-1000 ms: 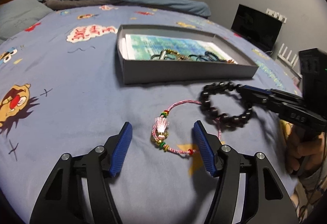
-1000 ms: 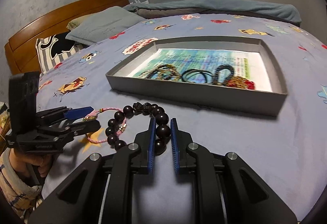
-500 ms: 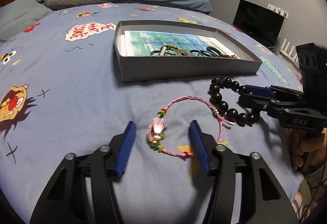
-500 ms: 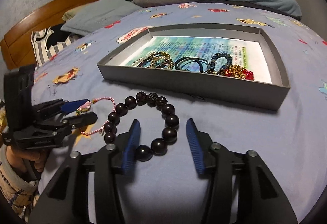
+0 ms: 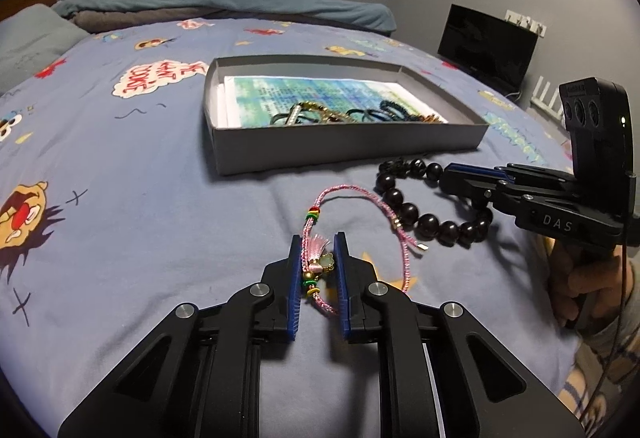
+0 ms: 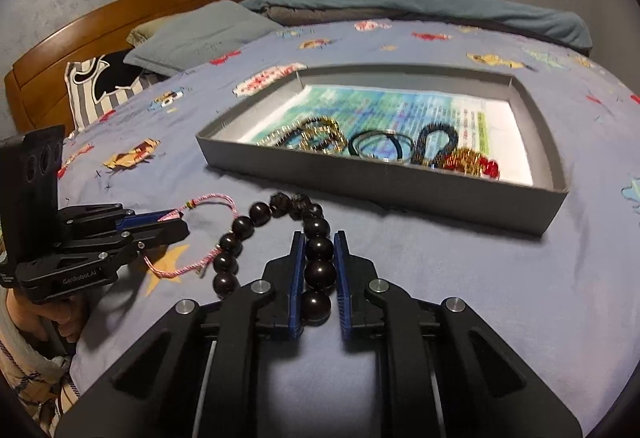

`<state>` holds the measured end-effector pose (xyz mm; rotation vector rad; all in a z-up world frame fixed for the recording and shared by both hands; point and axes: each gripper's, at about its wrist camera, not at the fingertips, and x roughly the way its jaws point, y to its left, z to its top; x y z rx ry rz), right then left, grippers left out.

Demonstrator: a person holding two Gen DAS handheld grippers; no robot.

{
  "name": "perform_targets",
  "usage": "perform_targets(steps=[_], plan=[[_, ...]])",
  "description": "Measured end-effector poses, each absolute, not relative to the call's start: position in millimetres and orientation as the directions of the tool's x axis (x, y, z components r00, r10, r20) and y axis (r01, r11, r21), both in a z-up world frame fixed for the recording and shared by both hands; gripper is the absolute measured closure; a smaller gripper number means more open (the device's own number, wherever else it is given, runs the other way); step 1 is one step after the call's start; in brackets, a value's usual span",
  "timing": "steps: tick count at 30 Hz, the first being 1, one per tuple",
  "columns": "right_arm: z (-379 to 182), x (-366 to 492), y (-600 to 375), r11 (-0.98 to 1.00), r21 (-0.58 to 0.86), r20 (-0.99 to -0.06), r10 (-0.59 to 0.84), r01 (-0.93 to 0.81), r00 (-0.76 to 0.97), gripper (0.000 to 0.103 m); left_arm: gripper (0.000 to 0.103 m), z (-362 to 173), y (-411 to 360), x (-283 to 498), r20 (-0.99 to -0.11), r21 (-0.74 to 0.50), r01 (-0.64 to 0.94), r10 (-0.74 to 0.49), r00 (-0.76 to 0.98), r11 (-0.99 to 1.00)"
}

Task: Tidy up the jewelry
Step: 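Grasp the pink string bracelet with the left tool while the right tool holds the bead bracelet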

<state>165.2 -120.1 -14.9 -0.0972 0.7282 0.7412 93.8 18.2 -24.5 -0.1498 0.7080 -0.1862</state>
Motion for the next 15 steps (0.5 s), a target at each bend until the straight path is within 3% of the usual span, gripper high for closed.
perform_targets(steps=[15], plan=[[28,152,-124,0.715,0.171,-0.513,0.652,-0.678,0.558,0.089,0.087,22,4,91,-0.548,-0.18,0.173,-0.245,0.8,0.968]])
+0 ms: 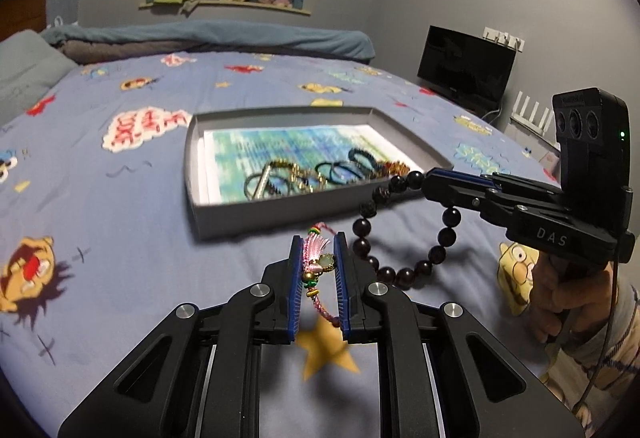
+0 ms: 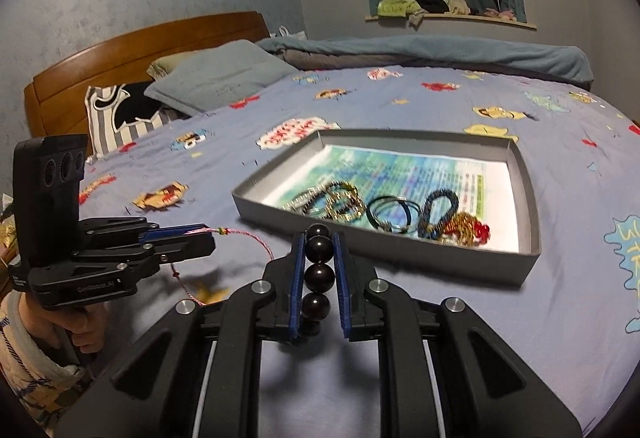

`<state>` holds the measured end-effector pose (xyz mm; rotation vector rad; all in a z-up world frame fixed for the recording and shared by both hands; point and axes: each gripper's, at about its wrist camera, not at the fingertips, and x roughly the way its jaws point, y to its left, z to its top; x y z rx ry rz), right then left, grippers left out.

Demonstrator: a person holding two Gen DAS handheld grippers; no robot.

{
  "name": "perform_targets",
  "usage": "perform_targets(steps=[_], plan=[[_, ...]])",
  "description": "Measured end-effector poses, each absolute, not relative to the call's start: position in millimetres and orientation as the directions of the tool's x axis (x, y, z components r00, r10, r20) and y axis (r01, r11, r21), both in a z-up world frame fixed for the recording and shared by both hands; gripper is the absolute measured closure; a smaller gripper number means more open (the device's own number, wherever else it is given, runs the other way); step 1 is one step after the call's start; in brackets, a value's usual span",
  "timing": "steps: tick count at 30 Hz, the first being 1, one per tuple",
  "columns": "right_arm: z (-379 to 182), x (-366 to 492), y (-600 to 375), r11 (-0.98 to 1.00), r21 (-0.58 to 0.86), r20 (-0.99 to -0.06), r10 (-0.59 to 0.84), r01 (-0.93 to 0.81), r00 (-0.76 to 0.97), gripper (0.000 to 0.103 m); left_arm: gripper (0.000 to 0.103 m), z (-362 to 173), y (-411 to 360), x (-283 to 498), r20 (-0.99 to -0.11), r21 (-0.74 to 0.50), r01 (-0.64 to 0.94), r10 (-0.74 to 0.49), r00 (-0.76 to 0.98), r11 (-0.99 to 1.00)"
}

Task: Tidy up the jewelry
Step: 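Grasp the pink string bracelet with the left tool while the right tool holds the bead bracelet, then lower both bracelets into the box and open both tools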

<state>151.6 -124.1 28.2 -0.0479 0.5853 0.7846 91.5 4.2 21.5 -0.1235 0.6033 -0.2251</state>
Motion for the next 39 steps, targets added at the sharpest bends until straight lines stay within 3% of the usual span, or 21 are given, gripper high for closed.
perform_targets(steps=[22,39], plan=[[90,173,-119,0.711,0.116,-0.417,0.669,-0.694,0.616,0.089,0.087,89,-9,137,-0.493,-0.078,0.207,-0.218,0.842,0.975],[72,254,-110,0.755,0.158,-0.483,0.621,-0.636,0.617,0.089,0.087,83,-6,218,-0.519,-0.087,0.185,-0.203,0.83,0.979]])
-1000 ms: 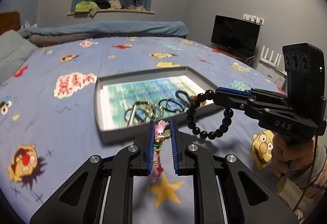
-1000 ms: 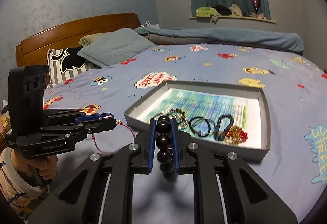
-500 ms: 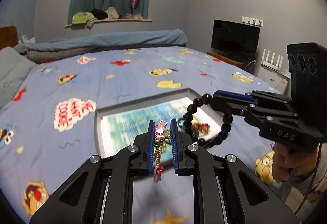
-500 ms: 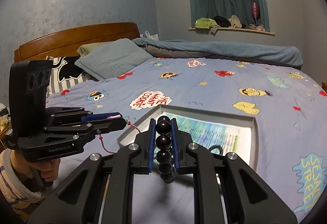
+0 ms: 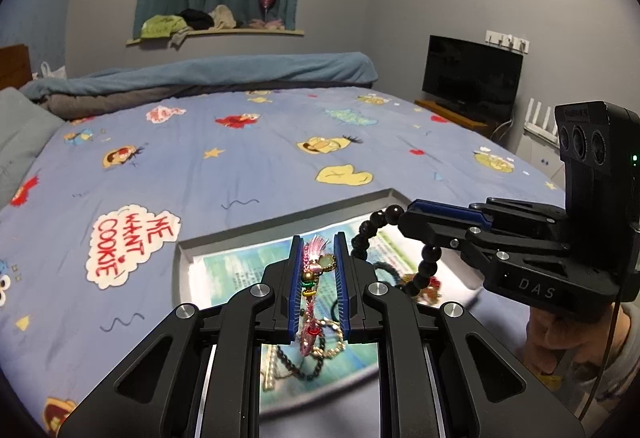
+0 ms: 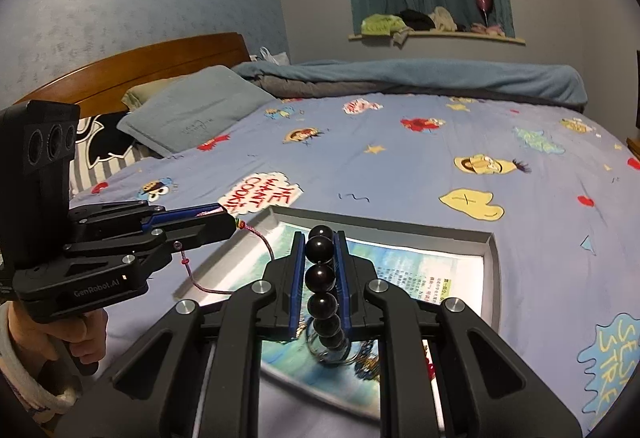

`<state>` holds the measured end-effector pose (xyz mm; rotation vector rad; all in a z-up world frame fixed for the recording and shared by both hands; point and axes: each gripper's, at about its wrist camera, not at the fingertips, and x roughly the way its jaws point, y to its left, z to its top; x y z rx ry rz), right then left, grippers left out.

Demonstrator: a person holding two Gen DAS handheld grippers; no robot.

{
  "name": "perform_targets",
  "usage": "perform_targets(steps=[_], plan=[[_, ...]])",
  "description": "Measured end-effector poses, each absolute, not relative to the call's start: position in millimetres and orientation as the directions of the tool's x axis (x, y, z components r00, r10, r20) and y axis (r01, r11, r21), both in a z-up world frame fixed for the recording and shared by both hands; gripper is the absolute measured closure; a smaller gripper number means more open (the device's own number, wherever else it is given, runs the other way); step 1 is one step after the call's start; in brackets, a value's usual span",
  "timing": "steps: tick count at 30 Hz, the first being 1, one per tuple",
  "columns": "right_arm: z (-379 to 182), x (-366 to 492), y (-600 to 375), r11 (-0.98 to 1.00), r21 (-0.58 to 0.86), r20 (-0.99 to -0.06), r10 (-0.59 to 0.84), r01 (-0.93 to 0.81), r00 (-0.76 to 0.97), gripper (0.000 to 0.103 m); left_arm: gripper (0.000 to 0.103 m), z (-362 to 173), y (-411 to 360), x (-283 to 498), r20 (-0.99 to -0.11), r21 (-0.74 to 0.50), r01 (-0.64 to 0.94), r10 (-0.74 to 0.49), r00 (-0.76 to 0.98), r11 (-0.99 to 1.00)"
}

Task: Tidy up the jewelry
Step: 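Lower both bracelets into the box and open both tools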

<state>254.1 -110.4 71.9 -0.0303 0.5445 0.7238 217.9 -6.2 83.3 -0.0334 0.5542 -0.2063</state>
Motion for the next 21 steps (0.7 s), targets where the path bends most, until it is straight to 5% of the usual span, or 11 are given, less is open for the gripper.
perform_targets(steps=[21], plan=[[11,296,-124,0.822,0.22,-0.585,0.542,-0.525,0.603,0.089,0.087,10,13,246,-0.638,-0.065,0.086,-0.108,0.762,0.994]])
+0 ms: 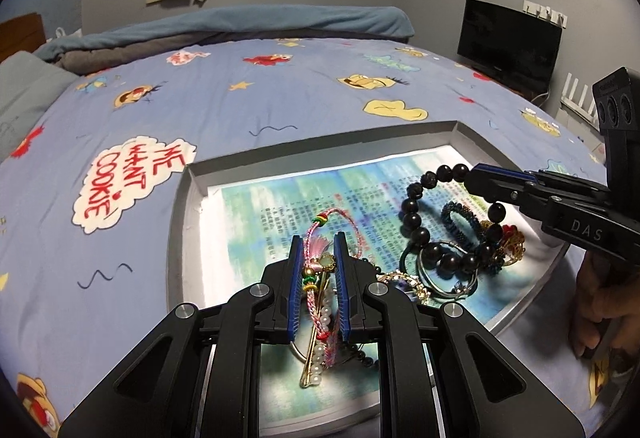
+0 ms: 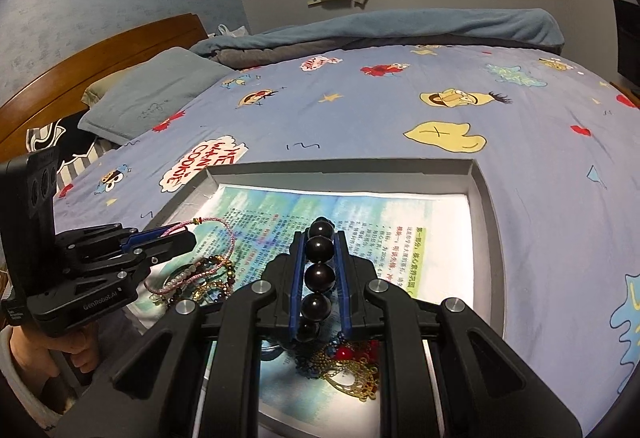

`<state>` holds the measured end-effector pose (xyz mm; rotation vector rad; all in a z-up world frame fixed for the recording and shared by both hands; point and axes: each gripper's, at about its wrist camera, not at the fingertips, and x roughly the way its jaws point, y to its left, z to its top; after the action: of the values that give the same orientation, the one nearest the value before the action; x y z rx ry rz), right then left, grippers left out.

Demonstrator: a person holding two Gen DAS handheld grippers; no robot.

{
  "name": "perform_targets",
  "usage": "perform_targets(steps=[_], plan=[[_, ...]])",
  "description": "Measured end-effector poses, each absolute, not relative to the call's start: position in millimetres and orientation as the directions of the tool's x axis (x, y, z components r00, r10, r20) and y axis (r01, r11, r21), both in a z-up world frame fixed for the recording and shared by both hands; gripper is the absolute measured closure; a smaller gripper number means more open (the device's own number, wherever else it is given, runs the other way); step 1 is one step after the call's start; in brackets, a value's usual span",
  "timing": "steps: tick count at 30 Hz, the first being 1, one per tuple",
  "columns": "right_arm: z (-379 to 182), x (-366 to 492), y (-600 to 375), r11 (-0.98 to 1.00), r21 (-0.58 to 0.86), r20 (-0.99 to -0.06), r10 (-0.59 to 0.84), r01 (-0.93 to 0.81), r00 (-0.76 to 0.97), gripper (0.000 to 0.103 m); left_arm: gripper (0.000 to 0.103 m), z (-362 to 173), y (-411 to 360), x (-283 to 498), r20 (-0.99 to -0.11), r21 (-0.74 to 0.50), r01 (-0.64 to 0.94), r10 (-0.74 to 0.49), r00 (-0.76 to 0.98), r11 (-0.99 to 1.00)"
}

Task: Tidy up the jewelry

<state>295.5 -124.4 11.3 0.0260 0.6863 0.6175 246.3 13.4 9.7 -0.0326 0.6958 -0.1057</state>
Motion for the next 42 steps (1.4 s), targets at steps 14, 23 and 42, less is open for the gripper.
perform_targets(steps=[14,23,42], plan=[[18,280,-145,0.835,0.233,-0.51,0.542,-0.499,0.668,0.047,0.02,11,9,227,-0.599,-0.019,0.044,-0.047,0.8,0.999],[19,253,-161,0.832,0.217,-0.474,0.547,-0.51,0.69,0.031,0.009,18,9,200,-0.56,-0.061,0.043,-0.07,0.825,0.997],[13,185,-170,0.848,0.099,-0.444,0.506,-0.521,0.739,0.006,0.005,7,8,126,-0.463,-0.119,-0.01,-0.047,0.885,0.993]])
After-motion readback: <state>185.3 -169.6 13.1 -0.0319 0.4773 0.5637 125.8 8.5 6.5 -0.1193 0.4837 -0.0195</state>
